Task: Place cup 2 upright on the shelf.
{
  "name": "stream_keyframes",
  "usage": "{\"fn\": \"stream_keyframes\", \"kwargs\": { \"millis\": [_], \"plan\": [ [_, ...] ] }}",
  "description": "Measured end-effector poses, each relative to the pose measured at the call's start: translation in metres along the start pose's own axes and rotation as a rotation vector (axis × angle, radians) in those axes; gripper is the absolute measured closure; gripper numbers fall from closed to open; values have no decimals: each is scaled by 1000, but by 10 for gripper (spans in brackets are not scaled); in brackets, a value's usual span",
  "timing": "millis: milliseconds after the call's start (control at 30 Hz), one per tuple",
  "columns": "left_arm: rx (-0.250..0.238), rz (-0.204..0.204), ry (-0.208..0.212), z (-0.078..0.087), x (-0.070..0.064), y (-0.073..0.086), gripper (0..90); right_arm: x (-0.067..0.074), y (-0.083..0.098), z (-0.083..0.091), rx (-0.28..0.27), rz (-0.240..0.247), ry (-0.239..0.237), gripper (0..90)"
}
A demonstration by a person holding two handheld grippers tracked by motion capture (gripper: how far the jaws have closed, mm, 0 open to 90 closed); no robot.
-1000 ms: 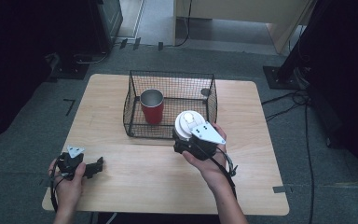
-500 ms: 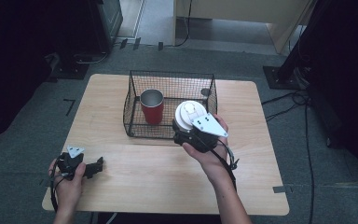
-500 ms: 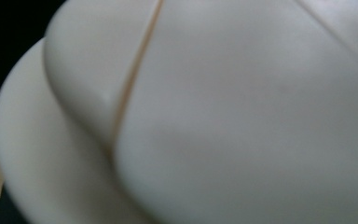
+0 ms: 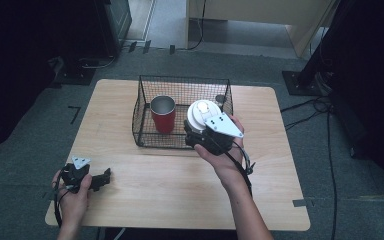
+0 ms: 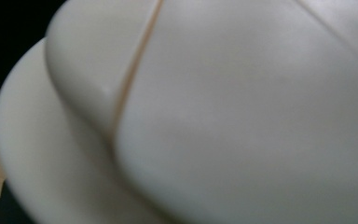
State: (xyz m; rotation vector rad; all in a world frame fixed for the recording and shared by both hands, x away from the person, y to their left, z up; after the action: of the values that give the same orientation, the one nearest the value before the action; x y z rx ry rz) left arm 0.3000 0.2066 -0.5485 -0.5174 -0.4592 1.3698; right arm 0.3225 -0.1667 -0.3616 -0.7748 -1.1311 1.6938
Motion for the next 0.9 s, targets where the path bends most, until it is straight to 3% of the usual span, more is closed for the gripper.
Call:
{"fn": "stream_keyframes", "kwargs": {
  "millis": [400,900],
  "plan": [
    [0,0,0,0,0,0,0,-1,-21,-12,-14,7,0,160],
    [0,-1,0,0,0,0,0,-24,-39,-36,-31,-33,31,160]
  ]
}}
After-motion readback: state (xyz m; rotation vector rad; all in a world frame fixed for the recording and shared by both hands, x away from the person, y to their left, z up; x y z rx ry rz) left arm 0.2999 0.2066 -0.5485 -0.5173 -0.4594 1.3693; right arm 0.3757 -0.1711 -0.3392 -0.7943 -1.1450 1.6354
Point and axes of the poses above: each handheld gripper's, and its own axes: z roughly backward along the jaws, y roughly out of its underside, x roughly to its left, the point moved 4 cm from there along -z, roughly forward along the jaws, and after that the axes turned 7 degrees about x, right-handed, at the moved point
